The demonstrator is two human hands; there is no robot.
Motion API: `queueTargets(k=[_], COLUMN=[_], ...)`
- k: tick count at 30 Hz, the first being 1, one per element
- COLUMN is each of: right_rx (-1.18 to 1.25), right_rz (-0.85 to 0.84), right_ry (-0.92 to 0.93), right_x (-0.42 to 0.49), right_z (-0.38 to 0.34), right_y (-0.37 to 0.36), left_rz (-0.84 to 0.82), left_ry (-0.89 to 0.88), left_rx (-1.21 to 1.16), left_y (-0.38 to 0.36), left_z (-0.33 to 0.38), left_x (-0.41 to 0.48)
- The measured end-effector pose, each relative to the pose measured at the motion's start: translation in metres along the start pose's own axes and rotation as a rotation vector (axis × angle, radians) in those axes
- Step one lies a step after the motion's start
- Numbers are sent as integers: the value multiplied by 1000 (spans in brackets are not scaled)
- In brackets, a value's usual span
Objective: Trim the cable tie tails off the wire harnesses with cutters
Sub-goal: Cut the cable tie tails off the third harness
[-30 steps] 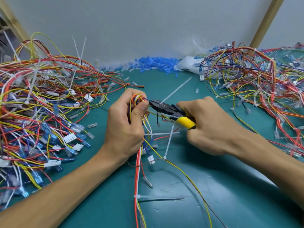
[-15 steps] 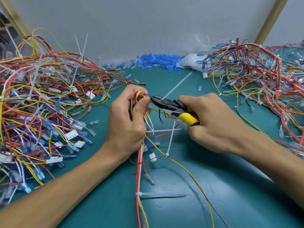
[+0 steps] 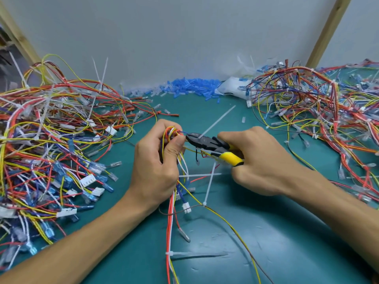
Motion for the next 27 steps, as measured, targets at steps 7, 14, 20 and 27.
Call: queueTargets(k=[7,14,20,27], right_rx=[12,37,99,195], right_rz=[-11,-41,-63,-82], right_ry=[-4,-8,-20,-65], right_x=[0,0,1,2], right_z=[0,1,3,5], right_y=[-4,-4,-2,-8], left_rz=[23,27,32,29], left_ry=[-12,-6,-1,-20], left_rx=[24,35,42,55], left_y=[1,1,1,1], left_z=[1,0,-1,-3], left_x=[1,1,5,4])
Point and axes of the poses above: each hand's wrist, its own x-axis towards the middle knuckle, its own y-axis out of the back of the hand, z = x × y, the point moved 5 cm from there along x, towards the middle knuckle, and after that the axes turned 3 degrees about x, right-handed, at the moved point
